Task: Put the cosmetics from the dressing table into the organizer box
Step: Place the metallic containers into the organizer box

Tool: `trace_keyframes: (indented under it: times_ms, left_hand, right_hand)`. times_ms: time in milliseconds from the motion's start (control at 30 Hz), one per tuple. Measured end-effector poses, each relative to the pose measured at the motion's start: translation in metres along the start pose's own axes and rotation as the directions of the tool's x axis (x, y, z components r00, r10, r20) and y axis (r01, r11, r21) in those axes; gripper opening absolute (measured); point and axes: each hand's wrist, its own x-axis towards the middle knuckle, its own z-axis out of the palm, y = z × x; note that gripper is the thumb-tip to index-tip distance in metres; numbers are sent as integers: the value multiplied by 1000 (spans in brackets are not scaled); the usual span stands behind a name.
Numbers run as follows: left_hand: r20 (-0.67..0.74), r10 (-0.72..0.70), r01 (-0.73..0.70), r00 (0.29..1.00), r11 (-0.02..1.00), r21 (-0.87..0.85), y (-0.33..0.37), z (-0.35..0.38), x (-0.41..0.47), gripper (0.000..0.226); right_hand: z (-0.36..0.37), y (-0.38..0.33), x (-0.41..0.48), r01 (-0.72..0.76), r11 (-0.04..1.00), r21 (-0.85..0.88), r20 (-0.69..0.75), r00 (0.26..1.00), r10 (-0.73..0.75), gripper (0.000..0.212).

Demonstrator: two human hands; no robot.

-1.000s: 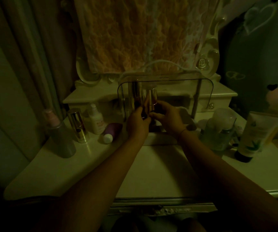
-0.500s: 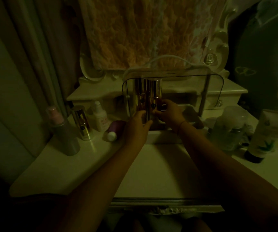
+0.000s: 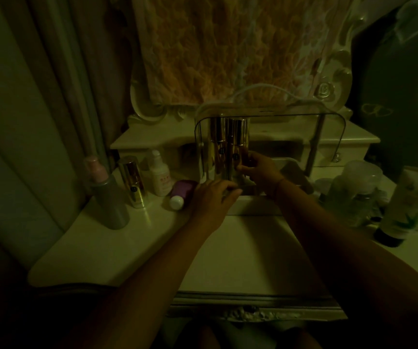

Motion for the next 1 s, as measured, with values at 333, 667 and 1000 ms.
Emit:
trace_keyframes:
  times_ms: [333, 667, 1000]
  left_hand:
    - [1, -26, 26, 1000, 967, -252, -3, -17, -28, 23]
    - [-253, -281, 174, 926, 911, -375, -35, -71, -80, 17]
    - [-253, -433, 311, 865, 859, -407, -75, -103, -108, 16]
  right_hand:
    - [4, -15, -37, 18, 987, -162, -312, 948, -68, 34]
    - [86, -70, -104, 347, 935, 72, -242, 916, -321, 22]
    - [162, -86, -79, 220, 961, 166, 96, 967, -237, 48]
